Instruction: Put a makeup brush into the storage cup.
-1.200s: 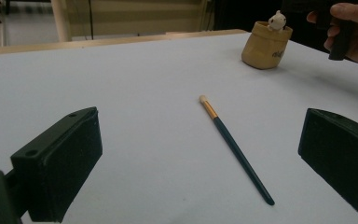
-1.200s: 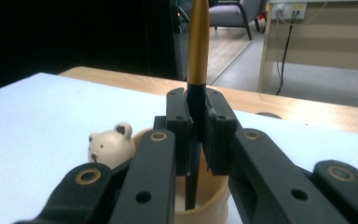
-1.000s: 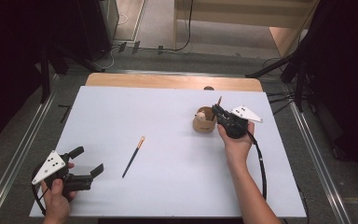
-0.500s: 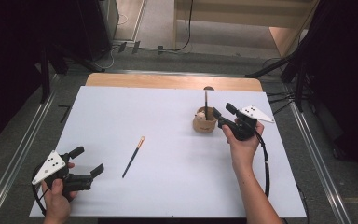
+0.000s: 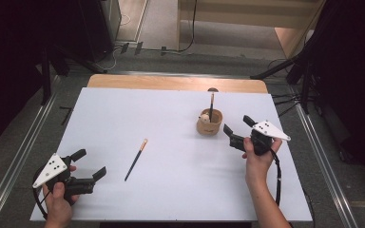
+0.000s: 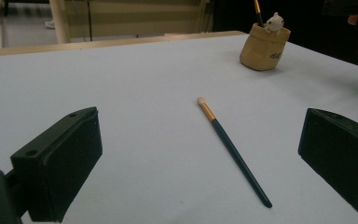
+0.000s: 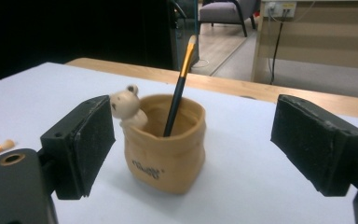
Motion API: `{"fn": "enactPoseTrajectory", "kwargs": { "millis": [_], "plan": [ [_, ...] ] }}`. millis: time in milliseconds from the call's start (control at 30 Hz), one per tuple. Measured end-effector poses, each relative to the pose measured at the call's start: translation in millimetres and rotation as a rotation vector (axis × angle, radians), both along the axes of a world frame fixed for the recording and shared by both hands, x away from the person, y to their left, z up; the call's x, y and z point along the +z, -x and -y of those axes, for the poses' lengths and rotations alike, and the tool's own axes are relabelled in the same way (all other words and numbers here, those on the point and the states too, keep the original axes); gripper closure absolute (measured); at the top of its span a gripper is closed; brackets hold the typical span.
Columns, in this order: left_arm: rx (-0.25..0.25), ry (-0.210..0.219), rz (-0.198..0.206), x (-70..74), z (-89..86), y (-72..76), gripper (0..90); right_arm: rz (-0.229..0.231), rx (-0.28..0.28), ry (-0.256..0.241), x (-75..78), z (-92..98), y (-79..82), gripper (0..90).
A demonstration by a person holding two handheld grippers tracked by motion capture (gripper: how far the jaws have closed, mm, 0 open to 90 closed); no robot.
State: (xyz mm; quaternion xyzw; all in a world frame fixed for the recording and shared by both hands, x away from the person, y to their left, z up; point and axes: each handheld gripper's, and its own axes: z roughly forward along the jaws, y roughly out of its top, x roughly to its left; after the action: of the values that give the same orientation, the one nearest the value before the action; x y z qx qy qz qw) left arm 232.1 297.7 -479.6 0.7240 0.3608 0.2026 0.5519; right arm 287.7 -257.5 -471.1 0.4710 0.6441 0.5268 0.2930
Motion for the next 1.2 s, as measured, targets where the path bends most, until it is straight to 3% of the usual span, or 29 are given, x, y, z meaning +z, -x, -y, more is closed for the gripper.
{"fn": "enactPoseTrajectory", "kwargs": {
  "millis": [333, 500, 1200],
  "plan": [
    [-0.001, 0.002, 0.004, 0.5, 0.6, 0.1, 0.0, -0.004, 0.019, -0.006, -7.0, 21.4, 23.1, 0.0],
    [-0.003, 0.001, 0.009, 1.2, 0.9, 0.1, 0.0, 0.008, 0.016, 0.026, -10.9, 28.2, 34.7, 0.0],
    [-0.005, -0.002, 0.014, 2.2, 0.9, 1.3, 0.0, -0.002, 0.018, 0.044, -21.5, 45.3, 76.7, 0.0]
  ]
}}
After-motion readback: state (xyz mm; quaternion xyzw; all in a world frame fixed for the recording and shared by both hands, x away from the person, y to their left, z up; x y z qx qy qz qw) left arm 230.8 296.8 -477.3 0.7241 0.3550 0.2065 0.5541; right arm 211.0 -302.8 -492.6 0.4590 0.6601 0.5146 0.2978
